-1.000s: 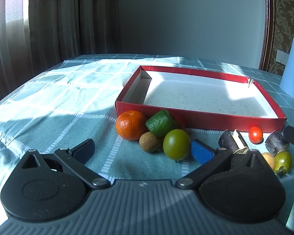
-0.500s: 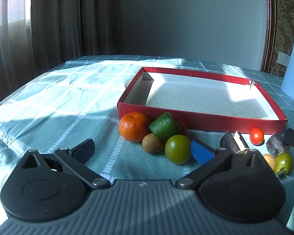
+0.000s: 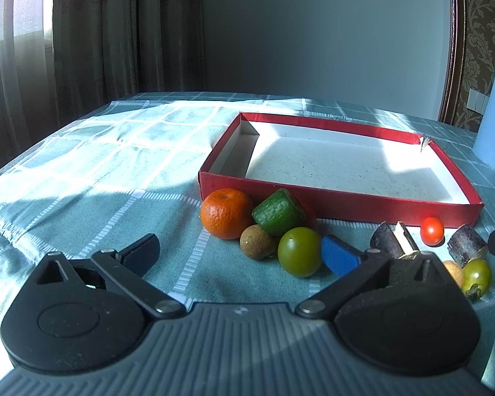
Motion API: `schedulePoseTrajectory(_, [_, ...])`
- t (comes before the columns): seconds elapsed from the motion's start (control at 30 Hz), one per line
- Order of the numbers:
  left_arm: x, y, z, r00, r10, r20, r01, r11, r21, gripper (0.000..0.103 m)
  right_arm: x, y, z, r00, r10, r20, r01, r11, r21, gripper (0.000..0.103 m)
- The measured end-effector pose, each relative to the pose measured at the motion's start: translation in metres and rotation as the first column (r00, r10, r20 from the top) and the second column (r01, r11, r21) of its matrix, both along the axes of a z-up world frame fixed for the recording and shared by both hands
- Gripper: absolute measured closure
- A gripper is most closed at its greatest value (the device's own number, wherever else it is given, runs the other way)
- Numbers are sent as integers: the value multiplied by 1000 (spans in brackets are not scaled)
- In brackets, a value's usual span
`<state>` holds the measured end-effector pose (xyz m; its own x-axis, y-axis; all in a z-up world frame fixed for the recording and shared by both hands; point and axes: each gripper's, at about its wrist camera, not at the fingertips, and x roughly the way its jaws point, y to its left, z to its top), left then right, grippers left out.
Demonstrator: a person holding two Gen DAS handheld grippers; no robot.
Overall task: Organize fruits
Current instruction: 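Move the right gripper to the yellow-green tomato and close on it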
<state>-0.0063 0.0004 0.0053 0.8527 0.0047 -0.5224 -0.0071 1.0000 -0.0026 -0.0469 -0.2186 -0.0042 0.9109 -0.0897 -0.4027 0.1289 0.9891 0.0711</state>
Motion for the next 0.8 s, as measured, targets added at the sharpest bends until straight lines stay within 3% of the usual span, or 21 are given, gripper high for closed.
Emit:
schedulePoseTrajectory(0.23, [0, 0, 0, 1000, 2, 3, -2, 1000, 0, 0, -19, -4, -2, 999, 35, -25, -36, 999, -20, 0])
schedulePoseTrajectory(0.57, [-1, 0, -1, 1000, 3, 3, -3, 1000, -4, 0, -30, 13, -2, 983, 181, -32, -183, 979, -86, 1])
schedulePoseTrajectory(0.8, [-1, 0, -1, 1000, 3, 3, -3, 1000, -5, 0, -27, 14, -3, 976, 210, -52, -214, 974, -79, 7])
